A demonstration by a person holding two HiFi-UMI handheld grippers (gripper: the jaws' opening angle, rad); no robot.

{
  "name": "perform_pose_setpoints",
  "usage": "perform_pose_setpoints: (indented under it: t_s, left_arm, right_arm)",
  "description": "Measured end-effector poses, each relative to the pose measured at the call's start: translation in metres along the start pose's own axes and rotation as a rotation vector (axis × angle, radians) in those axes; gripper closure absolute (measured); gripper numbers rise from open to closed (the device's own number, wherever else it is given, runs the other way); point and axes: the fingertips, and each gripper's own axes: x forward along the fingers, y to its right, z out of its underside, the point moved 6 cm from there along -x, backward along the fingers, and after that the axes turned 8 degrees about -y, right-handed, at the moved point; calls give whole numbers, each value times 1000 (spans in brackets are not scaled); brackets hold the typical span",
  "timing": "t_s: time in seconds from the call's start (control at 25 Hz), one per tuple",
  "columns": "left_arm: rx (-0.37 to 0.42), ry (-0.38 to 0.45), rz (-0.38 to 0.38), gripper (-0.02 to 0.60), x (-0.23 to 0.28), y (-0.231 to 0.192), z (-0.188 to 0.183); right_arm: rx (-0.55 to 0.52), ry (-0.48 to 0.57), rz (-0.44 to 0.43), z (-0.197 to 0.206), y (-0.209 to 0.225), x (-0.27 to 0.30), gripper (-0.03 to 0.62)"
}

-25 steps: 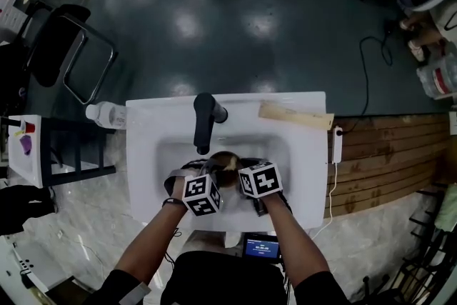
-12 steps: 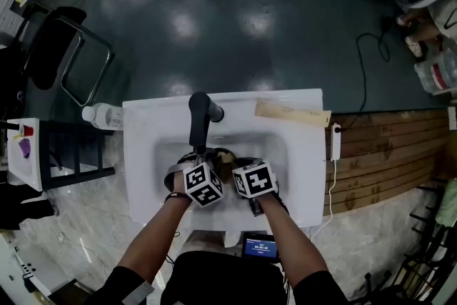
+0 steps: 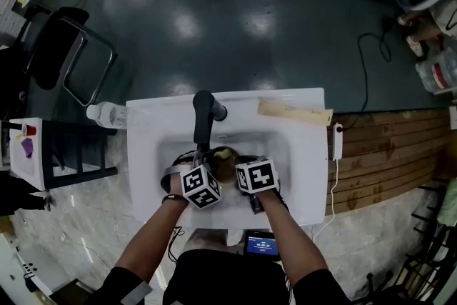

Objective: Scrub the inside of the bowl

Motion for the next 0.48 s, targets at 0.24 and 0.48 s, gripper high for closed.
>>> perform_pose_setpoints:
  t_s: [0.24,0.48]
  left_arm:
    - [68,-13,21,565,-9,13,10]
    - [107,-2,59,565,-14,30,10]
  right_arm:
    - [17,3,0,-3,0,0,572]
    - [37,4,-4,-2,1,1,572]
